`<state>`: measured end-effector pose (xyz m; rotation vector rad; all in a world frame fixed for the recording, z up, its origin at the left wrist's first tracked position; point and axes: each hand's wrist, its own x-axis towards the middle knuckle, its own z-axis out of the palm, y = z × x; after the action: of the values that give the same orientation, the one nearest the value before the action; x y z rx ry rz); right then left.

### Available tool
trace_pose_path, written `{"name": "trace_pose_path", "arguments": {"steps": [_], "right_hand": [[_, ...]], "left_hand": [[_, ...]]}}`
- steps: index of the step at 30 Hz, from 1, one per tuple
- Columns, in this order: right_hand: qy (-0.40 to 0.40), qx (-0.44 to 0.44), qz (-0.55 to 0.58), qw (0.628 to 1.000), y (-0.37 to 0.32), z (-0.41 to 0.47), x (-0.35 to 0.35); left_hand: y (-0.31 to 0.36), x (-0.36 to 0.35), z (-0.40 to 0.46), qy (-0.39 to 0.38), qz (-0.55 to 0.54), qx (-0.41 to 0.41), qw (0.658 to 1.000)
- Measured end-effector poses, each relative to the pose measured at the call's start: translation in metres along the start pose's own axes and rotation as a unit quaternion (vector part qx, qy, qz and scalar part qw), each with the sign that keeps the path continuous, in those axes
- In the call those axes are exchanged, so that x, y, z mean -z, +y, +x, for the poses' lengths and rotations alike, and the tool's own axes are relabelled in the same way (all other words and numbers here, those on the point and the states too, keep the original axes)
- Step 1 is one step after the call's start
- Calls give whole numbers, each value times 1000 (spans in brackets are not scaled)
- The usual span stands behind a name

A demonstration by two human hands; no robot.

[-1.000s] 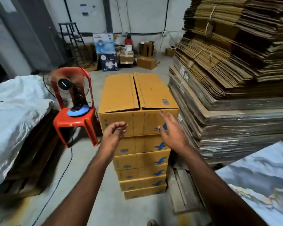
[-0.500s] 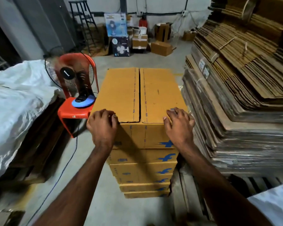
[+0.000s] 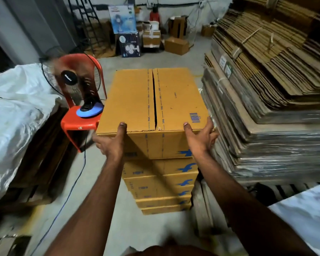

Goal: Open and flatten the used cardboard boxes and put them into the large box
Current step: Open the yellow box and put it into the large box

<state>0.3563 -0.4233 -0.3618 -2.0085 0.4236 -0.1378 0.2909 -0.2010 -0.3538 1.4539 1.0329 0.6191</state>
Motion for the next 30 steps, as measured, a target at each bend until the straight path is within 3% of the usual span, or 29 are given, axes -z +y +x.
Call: {"name": "trace_pose_path", "arguments": {"steps": [11, 18, 26, 30], "right_hand": [[52, 63, 66, 995, -25, -64, 50], [160, 95, 96, 978, -6, -158, 105], [273, 19, 50, 960, 31, -272, 202], [345, -14, 47, 937, 59, -318, 257]], "left_hand": [[15, 52, -33, -8, -35, -86, 996], [25, 110, -95, -33, -78, -128, 988], [15, 153, -183, -158, -38, -91, 982], [6, 153, -240, -235, -36, -114, 965]]}}
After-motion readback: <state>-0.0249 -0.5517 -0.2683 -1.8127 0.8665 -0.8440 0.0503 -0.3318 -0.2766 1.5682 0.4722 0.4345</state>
